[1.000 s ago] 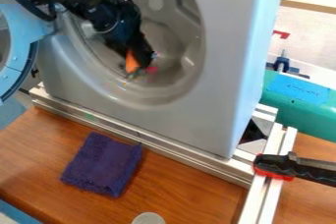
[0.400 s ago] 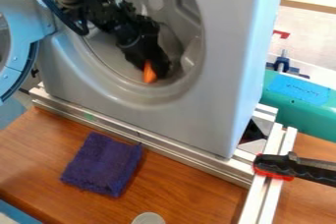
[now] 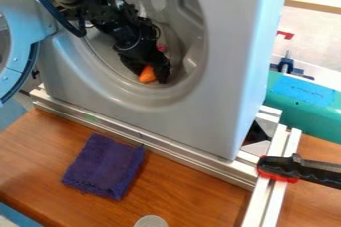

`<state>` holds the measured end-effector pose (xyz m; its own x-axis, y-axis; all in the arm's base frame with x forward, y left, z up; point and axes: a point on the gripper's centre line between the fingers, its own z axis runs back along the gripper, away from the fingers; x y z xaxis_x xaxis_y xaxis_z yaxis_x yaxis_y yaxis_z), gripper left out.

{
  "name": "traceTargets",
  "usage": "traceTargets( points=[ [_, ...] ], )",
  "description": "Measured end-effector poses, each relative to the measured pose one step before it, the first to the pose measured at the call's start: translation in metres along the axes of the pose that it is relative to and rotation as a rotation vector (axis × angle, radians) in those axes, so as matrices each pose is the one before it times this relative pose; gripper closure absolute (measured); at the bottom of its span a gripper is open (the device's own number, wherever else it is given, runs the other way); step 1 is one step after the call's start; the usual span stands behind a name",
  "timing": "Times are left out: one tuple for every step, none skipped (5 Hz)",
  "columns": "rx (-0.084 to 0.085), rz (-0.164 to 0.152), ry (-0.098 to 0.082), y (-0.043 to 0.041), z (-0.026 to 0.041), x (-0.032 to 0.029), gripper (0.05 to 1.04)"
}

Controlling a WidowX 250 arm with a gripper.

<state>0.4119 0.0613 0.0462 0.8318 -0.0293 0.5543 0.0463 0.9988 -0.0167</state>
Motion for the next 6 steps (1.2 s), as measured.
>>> traceTargets(
  points=[
    [0.007, 0.0171, -0.0073, -0.00212, 0.01381, -0.00661, 0.084],
    [-0.027, 0.006, 0.0258, -0.00047, 0.02972, -0.00755, 0.084],
    [0.08, 0.0309, 0.0834, 0.02421, 0.04338, -0.02582, 0.084],
    [0.0667, -0.0503, 0.1531, 0.00727, 0.02209, -0.03622, 0.085],
    [0.0192, -0.0755, 0.1486, -0.00564, -0.00298, -0.04645, 0.084],
    [-0.042, -0.0453, 0.0725, -0.01456, -0.01155, -0.01137, 0.084]
  ],
)
